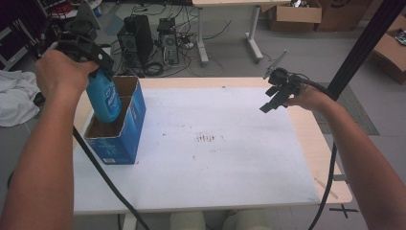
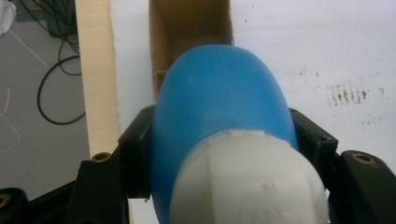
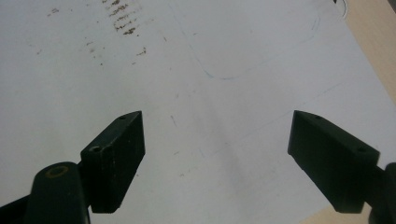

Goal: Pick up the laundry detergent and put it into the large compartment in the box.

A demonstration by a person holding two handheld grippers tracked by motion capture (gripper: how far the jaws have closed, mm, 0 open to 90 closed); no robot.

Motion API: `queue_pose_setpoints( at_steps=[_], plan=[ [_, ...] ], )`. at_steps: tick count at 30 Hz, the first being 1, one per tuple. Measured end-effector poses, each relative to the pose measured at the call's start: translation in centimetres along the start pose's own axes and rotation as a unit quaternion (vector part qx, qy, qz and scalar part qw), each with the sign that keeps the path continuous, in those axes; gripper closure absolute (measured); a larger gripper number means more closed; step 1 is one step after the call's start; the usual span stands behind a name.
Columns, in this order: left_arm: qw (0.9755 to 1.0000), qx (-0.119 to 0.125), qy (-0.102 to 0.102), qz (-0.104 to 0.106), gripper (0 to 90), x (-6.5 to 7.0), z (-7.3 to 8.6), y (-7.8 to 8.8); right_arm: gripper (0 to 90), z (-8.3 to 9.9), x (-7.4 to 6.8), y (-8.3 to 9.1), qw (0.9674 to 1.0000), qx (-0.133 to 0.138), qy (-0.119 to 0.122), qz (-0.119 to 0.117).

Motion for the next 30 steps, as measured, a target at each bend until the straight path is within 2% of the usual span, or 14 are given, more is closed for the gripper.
queue_pose_setpoints(
  at_steps=[7,8,10,16,24,27,30],
  plan=[
    [0.9999,-0.010,-0.002,0.002,38.0,0.0,0.8,-3.0,19.0,0.1,0.0,0.0,1.0000,-0.001,0.000,0.000],
    [0.9999,-0.010,-0.002,0.002,38.0,0.0,0.8,-3.0,19.0,0.1,0.0,0.1,1.0000,0.000,-0.001,0.000],
    [0.9998,-0.017,-0.004,0.005,37.9,0.0,1.1,-4.2,18.9,0.2,0.1,0.1,1.0000,-0.001,-0.001,0.001],
    [0.9998,-0.018,-0.002,0.009,37.9,-0.1,1.5,-6.3,18.9,0.4,0.2,0.4,1.0000,-0.002,-0.007,0.004],
    [0.9995,-0.027,-0.012,0.009,38.0,0.4,2.4,-9.6,19.0,0.6,0.3,0.1,0.9999,-0.006,-0.008,0.002],
    [0.9995,-0.028,-0.009,0.009,38.0,0.4,2.5,-10.3,19.0,0.7,0.4,0.1,0.9999,-0.008,-0.009,0.002],
    [0.9992,-0.038,-0.007,0.013,38.0,0.5,2.9,-11.7,19.0,0.9,0.5,0.1,0.9999,-0.009,-0.010,0.002]
  ],
)
Point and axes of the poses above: each handheld gripper's, and its own axes: y roughly backward along the jaws, z roughly out of its underside, x roughly to its right, the point moved 4 cm from there along -y, roughly forward along the jaws, and after that the axes turned 8 degrees about -z, right-handed, at the moved point
